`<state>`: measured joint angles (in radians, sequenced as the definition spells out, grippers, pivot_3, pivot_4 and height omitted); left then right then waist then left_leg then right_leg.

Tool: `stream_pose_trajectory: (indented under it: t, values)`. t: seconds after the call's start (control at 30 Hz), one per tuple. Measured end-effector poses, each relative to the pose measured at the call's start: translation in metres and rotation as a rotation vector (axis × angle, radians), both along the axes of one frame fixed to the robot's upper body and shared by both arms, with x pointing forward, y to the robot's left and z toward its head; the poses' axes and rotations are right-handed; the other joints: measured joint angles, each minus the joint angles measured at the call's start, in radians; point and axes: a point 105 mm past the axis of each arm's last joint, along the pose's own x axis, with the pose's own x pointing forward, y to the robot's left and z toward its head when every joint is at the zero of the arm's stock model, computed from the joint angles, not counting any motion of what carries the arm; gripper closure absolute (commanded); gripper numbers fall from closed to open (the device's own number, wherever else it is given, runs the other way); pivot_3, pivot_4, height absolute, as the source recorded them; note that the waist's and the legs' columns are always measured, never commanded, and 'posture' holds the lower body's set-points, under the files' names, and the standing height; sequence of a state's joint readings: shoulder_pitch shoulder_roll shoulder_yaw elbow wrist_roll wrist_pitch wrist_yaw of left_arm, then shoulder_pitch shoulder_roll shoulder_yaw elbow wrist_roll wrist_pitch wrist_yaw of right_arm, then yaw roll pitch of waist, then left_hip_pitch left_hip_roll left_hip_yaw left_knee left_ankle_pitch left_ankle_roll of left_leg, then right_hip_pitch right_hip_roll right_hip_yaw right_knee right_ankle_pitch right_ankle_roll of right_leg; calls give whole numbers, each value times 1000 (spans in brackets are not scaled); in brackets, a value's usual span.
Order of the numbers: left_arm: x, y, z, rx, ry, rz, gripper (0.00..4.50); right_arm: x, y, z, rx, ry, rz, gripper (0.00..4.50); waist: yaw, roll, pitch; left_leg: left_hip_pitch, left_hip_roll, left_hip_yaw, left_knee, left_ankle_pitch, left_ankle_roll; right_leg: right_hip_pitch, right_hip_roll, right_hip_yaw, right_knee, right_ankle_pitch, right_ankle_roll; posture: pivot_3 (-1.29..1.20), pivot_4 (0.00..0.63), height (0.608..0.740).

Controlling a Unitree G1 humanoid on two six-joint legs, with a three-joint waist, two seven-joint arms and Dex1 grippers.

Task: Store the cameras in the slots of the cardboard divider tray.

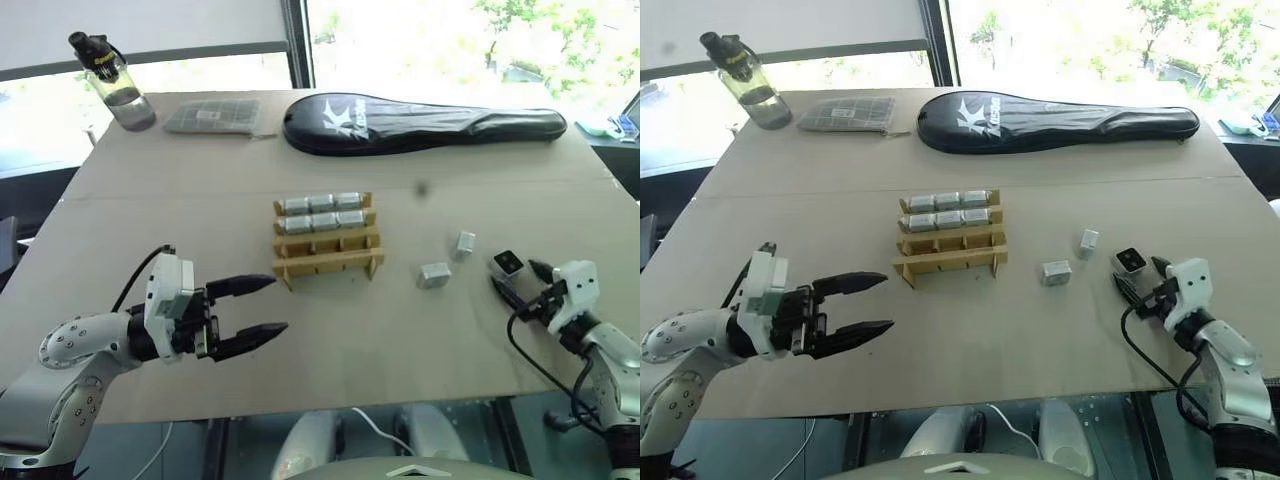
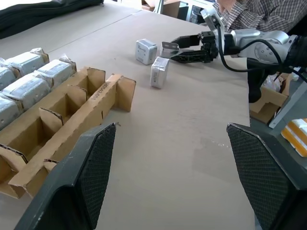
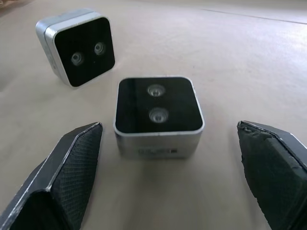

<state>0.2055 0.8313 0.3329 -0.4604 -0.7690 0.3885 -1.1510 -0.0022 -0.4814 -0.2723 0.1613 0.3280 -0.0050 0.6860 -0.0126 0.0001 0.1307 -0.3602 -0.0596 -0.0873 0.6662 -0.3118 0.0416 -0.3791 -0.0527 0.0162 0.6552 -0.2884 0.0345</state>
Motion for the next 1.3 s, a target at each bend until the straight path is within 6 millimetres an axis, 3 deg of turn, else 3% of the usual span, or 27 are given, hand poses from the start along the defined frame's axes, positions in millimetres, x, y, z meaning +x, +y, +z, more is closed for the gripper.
stream_pose_trajectory:
  t: [0.07, 0.17, 0.23, 0.3, 0.57, 0.7, 0.87, 1.03, 1.17, 1.23, 1.3]
  values:
    - [0, 0, 0, -1, 4, -3, 678, 4, 0, 2, -3, -7, 2, 0, 1, 0, 0, 0, 0, 0, 0, 0, 0, 0, 0, 0, 0, 0, 0, 0, 150, 740]
    - [-1, 0, -1, -3, 9, -3, 623, 6, 2, 4, -4, -11, 13, 765, 3, 0, 0, 0, 0, 0, 0, 0, 0, 0, 0, 0, 0, 0, 0, 0, 150, 740]
    - [-1, -1, -1, -4, 9, -2, 623, 5, 2, 3, -4, -8, 18, 1773, 2, 1, 0, -1, 0, 0, -1, 0, 0, 0, 0, 0, 0, 0, 0, 0, 150, 740]
    - [0, -1, -1, -5, 9, -2, 623, 4, 3, 3, -4, -7, 24, 2505, 1, 0, 0, 0, 0, 0, 0, 0, 0, 0, 0, 0, -1, 0, 0, 0, 150, 740]
    - [2, -3, 4, -14, -15, -12, 623, 4, 3, 3, -7, -10, 29, 2524, 2, 0, 0, 0, 0, 0, 0, 0, 0, 0, 0, 0, 0, 0, 0, 0, 150, 740]
    - [6, -8, 8, -24, -38, -30, 623, 5, 9, 15, -49, -80, 65, 2524, 1, 1, 1, 0, 0, 0, 0, 0, 0, -1, 0, 0, 0, 0, 0, 0, 150, 740]
    - [25, -22, 31, -95, -113, -12, 623, 13, 59, 64, -232, -316, 280, 2524, -1, 1, 1, 0, 0, 0, 0, 0, 0, -1, 1, 0, 1, 0, 0, 0, 150, 740]
    - [53, -43, 43, -179, -79, 74, 623, 14, 109, 94, -503, -562, 472, 2524, 1, -1, 2, -1, -1, -1, 2, 0, 0, -1, 1, -1, 1, 0, 1, 0, 150, 740]
    - [64, -61, 66, -325, 6, 18, 623, 5, 165, 113, -756, -835, 708, 2524, -4, -5, 4, -2, -1, -1, 2, 1, -1, -3, 1, -1, 3, 0, 1, 0, 150, 740]
    - [61, -67, 76, -351, 14, -29, 623, -4, 187, 116, -787, -928, 793, 2524, -6, -6, 4, -2, 0, -1, 2, 1, -1, -3, 2, -1, 3, 0, 1, 0, 150, 740]
    - [61, -65, 72, -331, 27, -27, 623, -9, 199, 112, -796, -948, 844, 2524, -6, -6, 4, -3, -1, -1, 2, 1, -1, -5, 2, -1, 2, 0, 1, 0, 150, 740]
